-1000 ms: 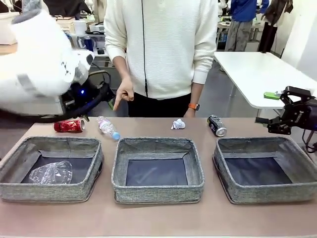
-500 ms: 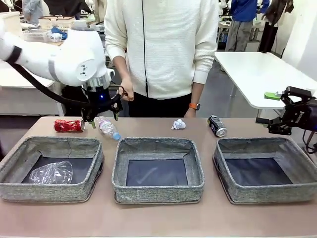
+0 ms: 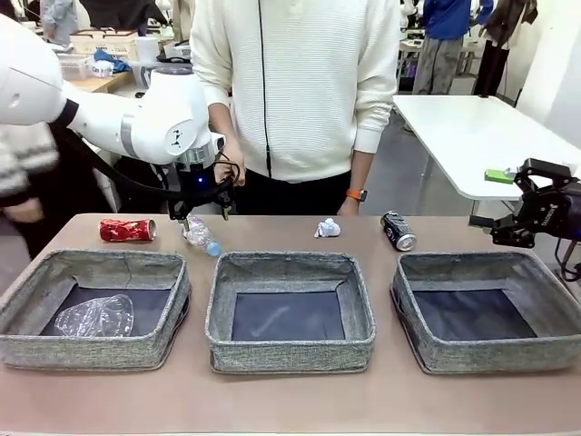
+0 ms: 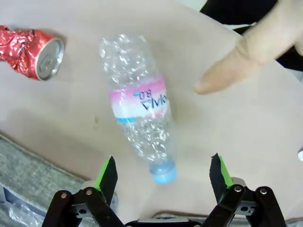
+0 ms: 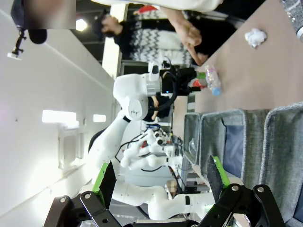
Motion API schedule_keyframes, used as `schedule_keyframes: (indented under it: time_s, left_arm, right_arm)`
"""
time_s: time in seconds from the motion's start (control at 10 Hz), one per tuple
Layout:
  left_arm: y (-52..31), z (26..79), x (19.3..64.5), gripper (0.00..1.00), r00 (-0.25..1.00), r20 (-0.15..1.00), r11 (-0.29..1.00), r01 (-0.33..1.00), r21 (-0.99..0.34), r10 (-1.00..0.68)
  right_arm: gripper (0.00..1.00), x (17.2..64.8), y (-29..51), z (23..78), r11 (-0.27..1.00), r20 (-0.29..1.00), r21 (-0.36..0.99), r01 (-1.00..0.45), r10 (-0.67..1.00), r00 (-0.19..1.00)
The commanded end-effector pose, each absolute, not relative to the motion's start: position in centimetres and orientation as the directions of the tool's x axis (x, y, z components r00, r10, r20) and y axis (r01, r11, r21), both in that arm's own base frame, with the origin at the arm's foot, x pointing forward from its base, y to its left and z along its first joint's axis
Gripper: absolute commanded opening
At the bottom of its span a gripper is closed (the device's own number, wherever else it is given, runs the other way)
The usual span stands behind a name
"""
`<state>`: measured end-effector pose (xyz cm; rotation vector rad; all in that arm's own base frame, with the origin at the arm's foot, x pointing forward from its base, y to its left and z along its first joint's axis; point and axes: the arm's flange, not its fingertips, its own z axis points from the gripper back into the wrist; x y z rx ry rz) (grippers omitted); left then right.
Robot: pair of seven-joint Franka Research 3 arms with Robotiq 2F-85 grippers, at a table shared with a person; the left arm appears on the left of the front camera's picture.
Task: Sort the waste into the appropriate baskets.
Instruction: Pick up the waste item pointed out by the person.
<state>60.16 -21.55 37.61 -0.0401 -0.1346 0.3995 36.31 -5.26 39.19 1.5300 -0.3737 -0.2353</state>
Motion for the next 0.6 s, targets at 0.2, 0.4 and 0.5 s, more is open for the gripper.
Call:
schedule_keyframes:
  time_s: [0.2, 0.4, 0.5]
  left_arm:
    - [-20.2, 36.4, 60.2, 1.00, 0.924, 0.155, 0.935, -0.337, -0.110, 0.351]
    - [-19.3, 35.4, 60.1, 1.00, 0.922, 0.176, 0.938, -0.334, -0.091, 0.346]
    - [-18.8, 34.8, 60.0, 1.00, 0.917, 0.186, 0.936, -0.342, -0.090, 0.353]
  right_arm:
    - [1.00, 36.3, -5.2, 39.7, 0.017, 0.069, 0.998, -0.068, -0.386, 0.920]
    - [1.00, 36.3, -5.2, 39.7, 0.017, 0.069, 0.998, -0.068, -0.386, 0.920]
    - [1.00, 36.3, -5.2, 39.7, 0.017, 0.069, 0.998, -0.068, -0.386, 0.920]
